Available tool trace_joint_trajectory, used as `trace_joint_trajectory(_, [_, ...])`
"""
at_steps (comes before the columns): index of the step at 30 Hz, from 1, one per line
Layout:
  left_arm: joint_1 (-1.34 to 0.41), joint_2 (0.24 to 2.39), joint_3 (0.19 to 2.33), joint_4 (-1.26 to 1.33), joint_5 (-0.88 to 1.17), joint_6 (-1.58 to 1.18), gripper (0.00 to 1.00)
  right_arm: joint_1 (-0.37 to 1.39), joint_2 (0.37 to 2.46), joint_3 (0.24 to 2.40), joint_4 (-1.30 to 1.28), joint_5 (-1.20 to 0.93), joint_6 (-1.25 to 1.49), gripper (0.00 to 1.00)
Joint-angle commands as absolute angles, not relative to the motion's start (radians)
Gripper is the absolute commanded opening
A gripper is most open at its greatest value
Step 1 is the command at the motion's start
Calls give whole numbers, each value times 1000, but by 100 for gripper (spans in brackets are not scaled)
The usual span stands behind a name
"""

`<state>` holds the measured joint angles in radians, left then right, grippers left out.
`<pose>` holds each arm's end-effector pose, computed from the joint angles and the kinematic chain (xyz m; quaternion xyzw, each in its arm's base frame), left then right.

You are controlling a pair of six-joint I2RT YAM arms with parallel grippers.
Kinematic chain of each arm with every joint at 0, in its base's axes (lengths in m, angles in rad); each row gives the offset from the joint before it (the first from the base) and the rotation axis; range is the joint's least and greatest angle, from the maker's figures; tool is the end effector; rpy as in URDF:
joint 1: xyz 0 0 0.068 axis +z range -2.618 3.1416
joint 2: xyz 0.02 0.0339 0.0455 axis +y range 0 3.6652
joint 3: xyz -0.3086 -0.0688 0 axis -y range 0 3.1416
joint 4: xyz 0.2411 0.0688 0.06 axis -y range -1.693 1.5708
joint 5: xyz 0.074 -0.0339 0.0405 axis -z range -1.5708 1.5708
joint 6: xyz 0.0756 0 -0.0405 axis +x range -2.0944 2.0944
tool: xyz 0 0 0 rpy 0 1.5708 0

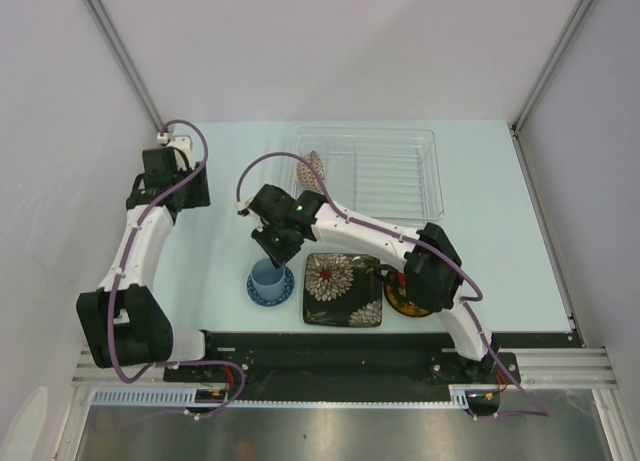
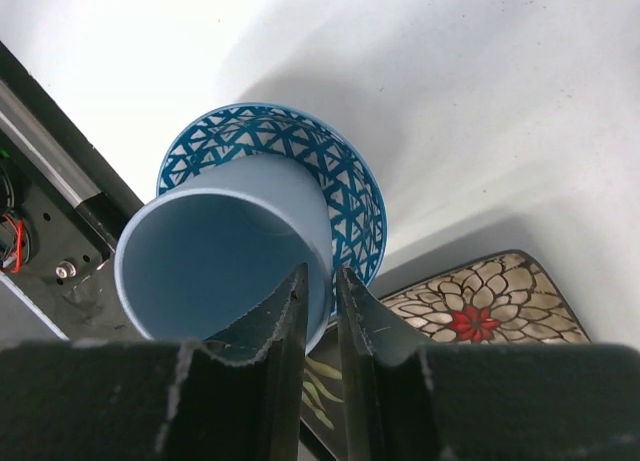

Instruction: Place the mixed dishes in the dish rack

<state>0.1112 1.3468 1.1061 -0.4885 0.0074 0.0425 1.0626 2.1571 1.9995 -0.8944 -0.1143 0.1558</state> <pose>0.3096 0.0340 0.3155 -0.0298 0.9123 0.0280 0.4075 0.2417 0.4517 0.2625 -0.4359 0.8611 0.1918 0.1784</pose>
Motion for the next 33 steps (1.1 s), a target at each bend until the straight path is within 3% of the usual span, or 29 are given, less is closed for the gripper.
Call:
trace_joint_trajectory(1, [103,1339,1158,-476,-25,48,67,1055,2181,1990,-862,-158,141,22])
trace_joint_trajectory(4, [103,1339,1164,-479,-26,49,67,1054,2181,1973,-853,-163,143,20])
trace_joint_trajectory(9, [97,1341,1170,-482,-23,48,68,1049,2174,1954,-845,-158,144,0])
trace_joint_trajectory(19, [72,1350,1235,-508,23,29,69,1016,2040,1971,-862,-132,133,0])
trace_joint_trajectory(22, [69,1347,1296,-537,109,15,81,974,1953,1956,-871,-143,143,0])
trace_joint_trajectory(23, [69,1344,1330,-551,139,14,95,960,1928,1950,-871,-149,147,0])
trace_joint_trajectory(25, [63,1344,1367,-564,215,6,100,912,1844,1915,-864,-185,161,0])
trace_joint_trajectory(28, [55,1347,1451,-604,297,-43,100,815,1699,1835,-773,-299,201,0])
trace_joint_trajectory(33, [55,1355,1572,-653,590,-171,100,632,1464,1505,-427,-616,354,0])
